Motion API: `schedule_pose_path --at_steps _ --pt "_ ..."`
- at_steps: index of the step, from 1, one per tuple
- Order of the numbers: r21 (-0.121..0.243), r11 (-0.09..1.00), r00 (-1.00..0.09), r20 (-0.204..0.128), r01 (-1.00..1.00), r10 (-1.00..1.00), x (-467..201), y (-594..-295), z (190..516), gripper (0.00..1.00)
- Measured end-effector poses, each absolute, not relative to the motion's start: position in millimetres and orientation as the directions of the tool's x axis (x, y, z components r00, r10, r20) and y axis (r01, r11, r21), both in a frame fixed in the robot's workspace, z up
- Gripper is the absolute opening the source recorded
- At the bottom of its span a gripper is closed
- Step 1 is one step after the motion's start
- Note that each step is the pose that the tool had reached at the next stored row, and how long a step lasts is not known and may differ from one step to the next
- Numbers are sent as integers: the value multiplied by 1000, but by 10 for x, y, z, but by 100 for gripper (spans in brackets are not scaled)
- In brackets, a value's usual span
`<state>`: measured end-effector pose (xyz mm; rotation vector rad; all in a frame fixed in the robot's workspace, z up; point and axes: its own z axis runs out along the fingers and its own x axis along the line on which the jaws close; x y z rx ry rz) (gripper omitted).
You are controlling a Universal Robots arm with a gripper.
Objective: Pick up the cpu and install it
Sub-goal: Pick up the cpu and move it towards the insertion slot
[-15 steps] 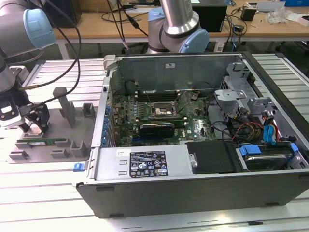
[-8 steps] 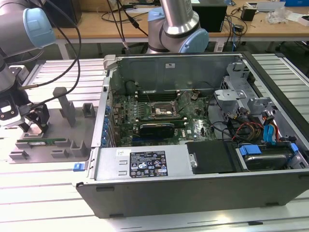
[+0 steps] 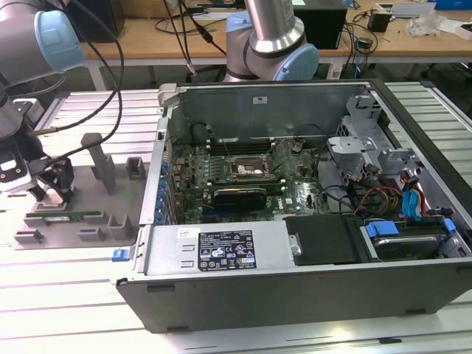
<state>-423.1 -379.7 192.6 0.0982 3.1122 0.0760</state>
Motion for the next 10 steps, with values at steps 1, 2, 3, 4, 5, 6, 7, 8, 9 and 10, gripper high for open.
schedule_pose_path --at_steps 1,2,3,4,5,6,7,8,9,10 --pt "50 997 -998 -25 62 64 -4231 -3796 1942 54" --pt "50 997 -998 -25 62 64 -4231 -3796 1957 54" --pt "50 997 -998 -26 62 64 -4231 -3796 2023 54" --pt "50 997 -998 -26 62 64 -4231 -3796 2047 54" --pt "50 997 -998 -26 62 64 -4231 -3796 2073 54" --pt "50 997 -998 -26 62 64 -4231 -3796 2095 54" --pt "50 997 -998 -26 62 64 -4231 -3796 2134 54" --pt "50 997 -998 -26 62 64 -4231 -3796 2158 54" --pt "50 997 -998 -26 62 64 -4231 -3796 2176 54" --pt "50 997 -998 -26 62 64 -4231 -3796 2200 54"
